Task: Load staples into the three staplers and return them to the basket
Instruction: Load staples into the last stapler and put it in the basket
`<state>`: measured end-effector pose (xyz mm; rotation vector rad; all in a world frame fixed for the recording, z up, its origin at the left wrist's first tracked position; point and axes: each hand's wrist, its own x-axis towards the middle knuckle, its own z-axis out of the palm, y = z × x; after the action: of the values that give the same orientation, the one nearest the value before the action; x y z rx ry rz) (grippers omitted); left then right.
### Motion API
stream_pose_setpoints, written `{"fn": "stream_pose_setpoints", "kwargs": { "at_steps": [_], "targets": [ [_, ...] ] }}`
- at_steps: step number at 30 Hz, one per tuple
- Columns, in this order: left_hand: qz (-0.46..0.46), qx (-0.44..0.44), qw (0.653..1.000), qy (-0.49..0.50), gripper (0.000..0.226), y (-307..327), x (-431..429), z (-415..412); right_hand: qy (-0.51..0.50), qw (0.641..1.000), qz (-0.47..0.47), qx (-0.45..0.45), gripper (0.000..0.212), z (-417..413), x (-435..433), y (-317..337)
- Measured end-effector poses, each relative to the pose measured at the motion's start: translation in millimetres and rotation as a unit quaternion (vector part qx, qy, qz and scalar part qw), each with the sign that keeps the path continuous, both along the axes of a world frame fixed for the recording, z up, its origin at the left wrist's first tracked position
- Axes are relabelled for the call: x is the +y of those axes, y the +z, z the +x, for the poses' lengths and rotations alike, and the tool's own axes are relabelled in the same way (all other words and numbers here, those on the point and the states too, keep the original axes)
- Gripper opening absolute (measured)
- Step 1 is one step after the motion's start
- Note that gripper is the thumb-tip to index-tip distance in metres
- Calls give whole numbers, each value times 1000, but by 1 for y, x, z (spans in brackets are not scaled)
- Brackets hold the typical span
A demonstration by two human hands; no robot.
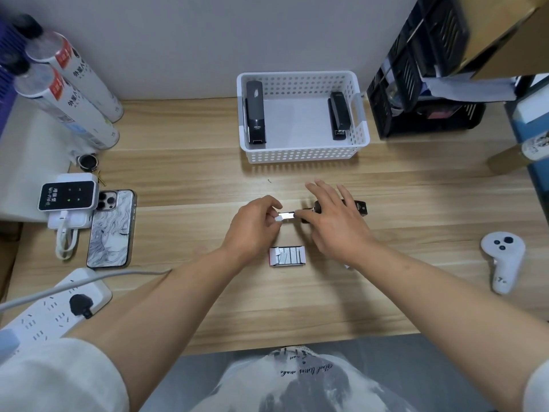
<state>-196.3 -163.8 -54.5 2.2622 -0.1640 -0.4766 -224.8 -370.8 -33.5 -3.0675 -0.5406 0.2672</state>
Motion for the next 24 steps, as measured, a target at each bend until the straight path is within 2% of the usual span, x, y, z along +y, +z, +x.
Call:
{"fn": "stream_pose_setpoints", "kwargs": {
  "at_steps": [5, 11, 13, 16, 21, 24],
  "targets": [
    [17, -19, 1000, -14, 18, 1, -4, 2, -25, 998, 51, -15, 48, 0, -7, 2],
    [-16, 6, 1000, -4, 12, 0, 2, -8, -6, 999, 22, 24, 45, -1, -2, 0],
    [-34, 29, 999, -18, 15, 1, 4, -12, -5, 999, 40, 1, 45, -3, -1, 1],
    [-48, 39, 997, -48, 17, 2, 5, -19, 18, 993, 91, -77, 36, -8, 0, 5],
    [7, 51, 992, -113, 17, 2, 4, -30, 54, 980, 155, -116, 22, -16, 10, 15],
    [38, -2, 991, -126, 21, 0, 1, -40, 50, 977, 193, -82, 21, -28, 15, 13]
  ]
}}
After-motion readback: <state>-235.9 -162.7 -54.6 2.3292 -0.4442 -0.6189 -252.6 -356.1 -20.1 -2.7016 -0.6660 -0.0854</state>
